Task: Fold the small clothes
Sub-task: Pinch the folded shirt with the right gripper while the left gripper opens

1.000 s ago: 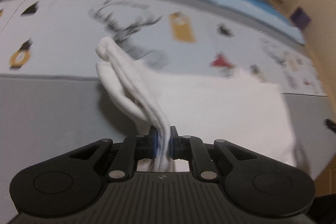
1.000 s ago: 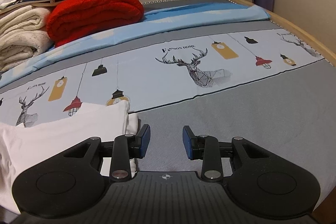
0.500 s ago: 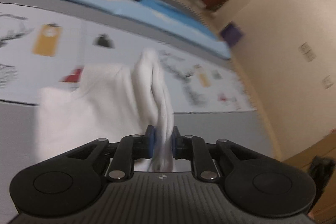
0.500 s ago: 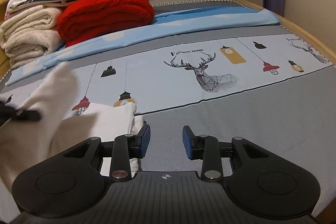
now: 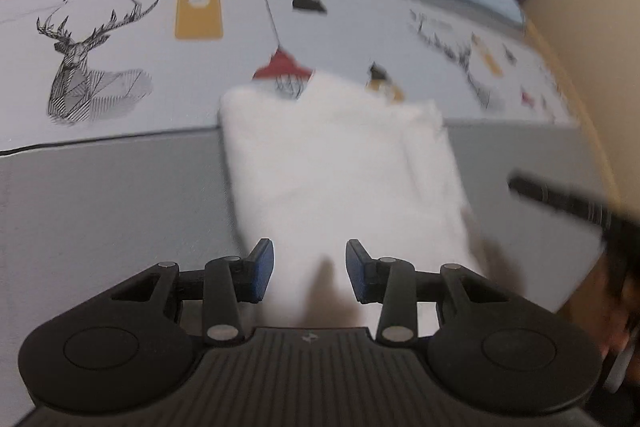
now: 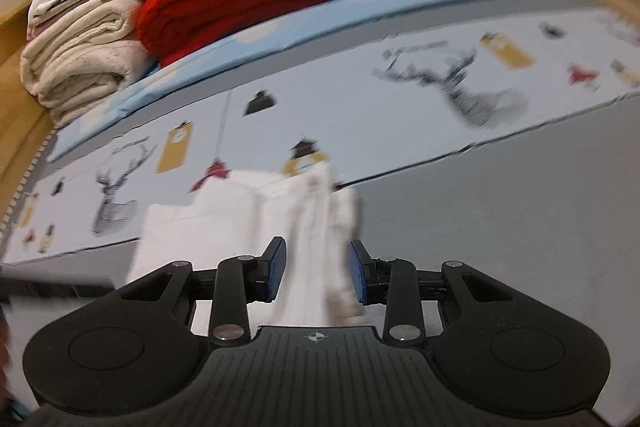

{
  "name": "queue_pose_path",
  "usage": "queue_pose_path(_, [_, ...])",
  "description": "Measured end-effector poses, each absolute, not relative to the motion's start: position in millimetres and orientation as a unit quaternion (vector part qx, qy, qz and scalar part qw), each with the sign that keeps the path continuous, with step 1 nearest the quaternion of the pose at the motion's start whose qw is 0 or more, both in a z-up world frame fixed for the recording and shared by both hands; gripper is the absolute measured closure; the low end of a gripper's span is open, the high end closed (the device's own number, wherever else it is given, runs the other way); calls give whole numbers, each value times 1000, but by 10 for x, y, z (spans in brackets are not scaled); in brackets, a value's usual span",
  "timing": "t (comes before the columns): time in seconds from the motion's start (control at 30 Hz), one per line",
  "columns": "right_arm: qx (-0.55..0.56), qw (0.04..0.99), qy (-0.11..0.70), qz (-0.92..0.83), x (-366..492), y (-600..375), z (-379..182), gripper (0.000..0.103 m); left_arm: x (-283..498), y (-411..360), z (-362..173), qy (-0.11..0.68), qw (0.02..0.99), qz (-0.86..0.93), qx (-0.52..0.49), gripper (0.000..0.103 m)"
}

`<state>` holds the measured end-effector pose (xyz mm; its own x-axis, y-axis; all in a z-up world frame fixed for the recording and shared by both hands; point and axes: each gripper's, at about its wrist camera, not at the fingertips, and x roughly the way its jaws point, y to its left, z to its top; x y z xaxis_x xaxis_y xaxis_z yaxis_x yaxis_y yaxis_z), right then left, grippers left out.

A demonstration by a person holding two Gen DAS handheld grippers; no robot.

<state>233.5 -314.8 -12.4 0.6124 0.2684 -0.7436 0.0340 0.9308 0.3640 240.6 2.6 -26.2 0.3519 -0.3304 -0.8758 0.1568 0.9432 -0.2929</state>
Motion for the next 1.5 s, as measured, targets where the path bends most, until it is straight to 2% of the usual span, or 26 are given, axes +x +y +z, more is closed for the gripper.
queue_pose_path(0.13, [221, 852, 472, 47, 2565, -3007, -315, 58, 2268, 95, -254, 551, 819, -153, -54, 59])
queue_pose_path(0.27, [257, 819, 513, 5, 2737, -2992, -577, 58, 2197, 312, -155, 538, 828, -152, -48, 58])
queue_pose_path(0.47, [200, 825, 528, 10, 2870, -2750, -706, 58, 2141, 640, -4, 529, 836, -136, -54, 58])
queue_pose_path(0.5, [184, 830, 527, 13, 2877, -2706, -702, 62, 2146, 668, 6, 528, 836, -135, -55, 58])
queue_pose_path(0.53, [165, 837, 522, 17, 2874, -2656, -690, 80, 2150, 689, 15, 527, 837, -135, -56, 58])
queue_pose_path(0.57, [152, 841, 518, 26, 2865, -2615, -673, 90, 2155, 703, 20, 527, 837, -134, -56, 58])
queue_pose_path(0.63, [137, 858, 494, 43, 2814, -2585, -559, 95, 2164, 706, 33, 525, 839, -132, -54, 58])
queue_pose_path(0.77, [170, 902, 393, 51, 2637, -2808, -176, 95, 2175, 626, 36, 523, 840, -135, -51, 58])
queue_pose_path(0.83, [152, 914, 376, 6, 2635, -2914, -141, 92, 2174, 551, 25, 523, 839, -142, -47, 58])
queue_pose_path(0.93, [128, 901, 413, -43, 2690, -3017, -274, 80, 2172, 419, -24, 527, 837, -146, -37, 58])
queue_pose_path(1.07, [166, 882, 441, -22, 2588, -3197, -346, 78, 2190, 257, -115, 534, 831, -153, -27, 58])
queue_pose_path(1.13, [174, 869, 463, 0, 2516, -3277, -403, 69, 2217, 175, -160, 537, 830, -153, -24, 58])
queue_pose_path(1.3, [137, 835, 532, 37, 2359, -3331, -552, 64, 2282, -41, -264, 541, 825, -160, -43, 58])
queue_pose_path(1.5, [119, 821, 554, 70, 2166, -3430, -586, 62, 2382, -301, -333, 533, 829, -160, -59, 54])
